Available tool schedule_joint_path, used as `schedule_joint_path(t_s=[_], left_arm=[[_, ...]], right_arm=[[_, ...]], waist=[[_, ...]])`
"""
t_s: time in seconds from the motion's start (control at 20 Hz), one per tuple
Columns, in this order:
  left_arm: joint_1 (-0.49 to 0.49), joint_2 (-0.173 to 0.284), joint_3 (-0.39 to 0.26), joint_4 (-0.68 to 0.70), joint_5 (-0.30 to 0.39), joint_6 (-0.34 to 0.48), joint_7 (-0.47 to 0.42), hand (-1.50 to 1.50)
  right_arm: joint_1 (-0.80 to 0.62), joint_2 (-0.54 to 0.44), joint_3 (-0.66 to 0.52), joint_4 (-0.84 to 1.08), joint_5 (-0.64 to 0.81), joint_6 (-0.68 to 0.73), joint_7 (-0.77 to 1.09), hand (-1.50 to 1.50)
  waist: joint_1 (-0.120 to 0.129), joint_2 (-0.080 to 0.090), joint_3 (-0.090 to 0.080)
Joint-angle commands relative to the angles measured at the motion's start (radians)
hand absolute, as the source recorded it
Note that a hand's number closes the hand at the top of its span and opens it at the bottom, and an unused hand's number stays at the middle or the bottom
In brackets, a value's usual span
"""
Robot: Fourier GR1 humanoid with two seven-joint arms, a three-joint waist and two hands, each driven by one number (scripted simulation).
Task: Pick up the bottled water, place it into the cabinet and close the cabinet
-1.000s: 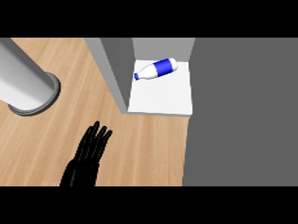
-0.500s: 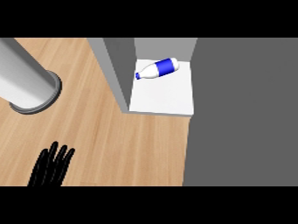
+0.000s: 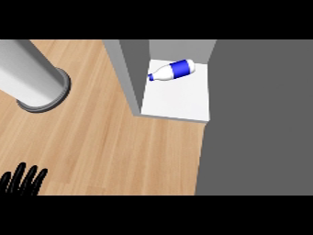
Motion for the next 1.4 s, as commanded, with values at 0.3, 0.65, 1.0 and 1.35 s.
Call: schedule_joint_path(t_s=[0.3, 0.65, 1.0, 1.35], left_arm=[[0.023, 0.085, 0.058, 0.007, 0.030, -0.101, -0.018, -1.50], [0.031, 0.127, 0.099, 0.006, 0.043, -0.139, -0.030, -1.50], [0.036, 0.149, 0.117, 0.002, 0.058, -0.179, -0.032, -1.50], [0.028, 0.168, 0.156, 0.031, 0.073, -0.202, -0.037, -1.50]], right_arm=[[-0.298, -0.027, 0.106, -0.009, 0.063, 0.047, 0.250, 1.50], [-0.389, 0.046, 0.123, 0.060, -0.010, 0.002, 0.317, 1.50], [-0.434, 0.126, 0.079, 0.122, -0.071, -0.045, 0.361, 1.50], [-0.473, 0.213, 0.054, 0.215, -0.202, -0.071, 0.414, 1.50]], waist=[[0.054, 0.015, -0.008], [0.074, 0.020, -0.009], [0.085, 0.036, -0.008], [0.094, 0.048, -0.005]])
